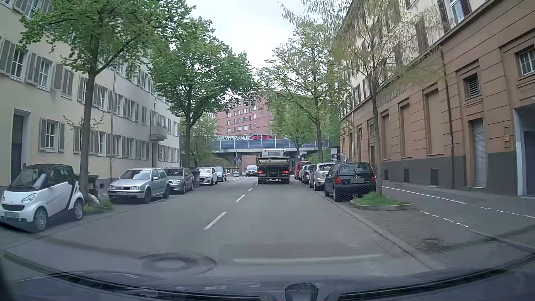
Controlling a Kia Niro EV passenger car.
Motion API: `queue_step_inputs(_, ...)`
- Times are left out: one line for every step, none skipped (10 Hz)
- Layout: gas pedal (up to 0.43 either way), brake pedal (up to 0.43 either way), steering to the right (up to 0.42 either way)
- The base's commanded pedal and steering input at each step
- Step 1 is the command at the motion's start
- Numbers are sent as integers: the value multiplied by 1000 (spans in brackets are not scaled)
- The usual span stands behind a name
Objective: Follow the waypoints while adhering to traffic rules and regulations
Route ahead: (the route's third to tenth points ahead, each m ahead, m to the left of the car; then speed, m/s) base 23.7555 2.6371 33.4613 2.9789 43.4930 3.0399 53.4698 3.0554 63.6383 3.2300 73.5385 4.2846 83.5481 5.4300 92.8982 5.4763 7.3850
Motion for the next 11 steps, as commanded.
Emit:
queue_step_inputs(98,0,2)
queue_step_inputs(98,0,2)
queue_step_inputs(98,0,2)
queue_step_inputs(98,0,2)
queue_step_inputs(98,0,2)
queue_step_inputs(98,0,2)
queue_step_inputs(98,0,2)
queue_step_inputs(98,0,2)
queue_step_inputs(87,0,2)
queue_step_inputs(79,0,2)
queue_step_inputs(59,0,2)
